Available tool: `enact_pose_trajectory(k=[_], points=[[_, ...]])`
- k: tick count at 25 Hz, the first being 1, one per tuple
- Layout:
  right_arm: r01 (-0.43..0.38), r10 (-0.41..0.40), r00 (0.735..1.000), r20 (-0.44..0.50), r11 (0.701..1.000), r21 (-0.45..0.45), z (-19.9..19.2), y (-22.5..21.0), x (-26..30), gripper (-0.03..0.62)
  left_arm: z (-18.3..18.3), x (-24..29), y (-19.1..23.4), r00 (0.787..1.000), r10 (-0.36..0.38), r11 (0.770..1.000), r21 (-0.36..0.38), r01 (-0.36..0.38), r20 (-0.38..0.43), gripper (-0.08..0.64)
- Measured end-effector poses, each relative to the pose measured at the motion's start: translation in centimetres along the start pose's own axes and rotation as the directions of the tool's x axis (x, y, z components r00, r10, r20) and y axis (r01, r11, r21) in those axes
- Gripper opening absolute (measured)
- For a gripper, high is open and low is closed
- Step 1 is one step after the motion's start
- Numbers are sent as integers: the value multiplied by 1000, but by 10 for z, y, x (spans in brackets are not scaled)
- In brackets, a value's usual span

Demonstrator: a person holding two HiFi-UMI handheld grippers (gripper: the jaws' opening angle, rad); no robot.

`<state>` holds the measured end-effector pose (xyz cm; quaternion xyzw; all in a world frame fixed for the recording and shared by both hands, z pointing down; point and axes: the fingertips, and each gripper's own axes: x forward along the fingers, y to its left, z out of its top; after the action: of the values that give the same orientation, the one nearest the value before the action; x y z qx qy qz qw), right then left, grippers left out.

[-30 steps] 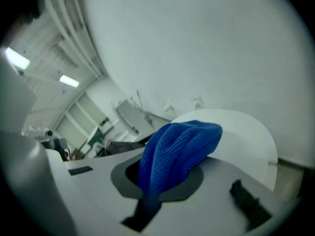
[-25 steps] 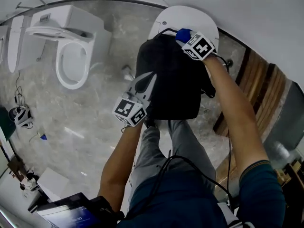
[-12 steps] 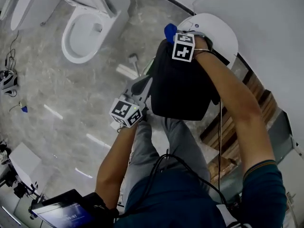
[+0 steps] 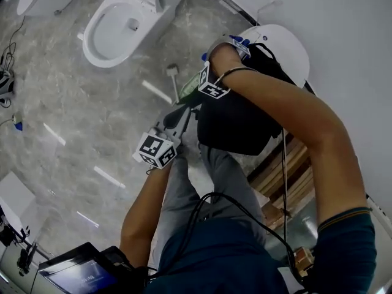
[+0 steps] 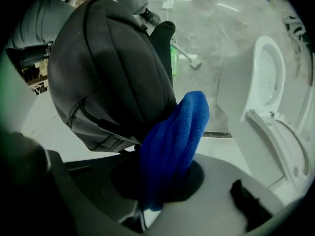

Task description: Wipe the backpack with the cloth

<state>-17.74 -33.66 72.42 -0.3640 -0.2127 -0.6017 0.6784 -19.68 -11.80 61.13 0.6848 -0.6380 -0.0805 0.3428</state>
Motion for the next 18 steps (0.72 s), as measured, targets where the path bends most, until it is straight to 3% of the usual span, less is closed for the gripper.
enact_pose_trajectory(k=[3,6,10,13,15,18], points=[[29,-29,1000,8,1000,10,8,-8,-17,15,-1,-18,7,1000,22,1000,-22,-21,22,5],[73,-76,988,135,997,29,41,-21,-53,14,0,-37,15,998,42,998,-37,-41,40,5],[-15,40,970,242,994,-105,128,8,-66,14,-3,-55,25,997,67,997,-53,-65,46,5],[-39,68,951,303,994,-104,191,34,-84,14,-2,-65,30,996,70,997,-48,-67,57,5],[-67,82,918,389,996,-52,235,50,-112,14,-5,-74,34,996,73,996,-48,-70,53,5],[-198,163,843,513,980,14,299,84,-156,14,-10,-83,37,996,73,996,-50,-71,42,5]])
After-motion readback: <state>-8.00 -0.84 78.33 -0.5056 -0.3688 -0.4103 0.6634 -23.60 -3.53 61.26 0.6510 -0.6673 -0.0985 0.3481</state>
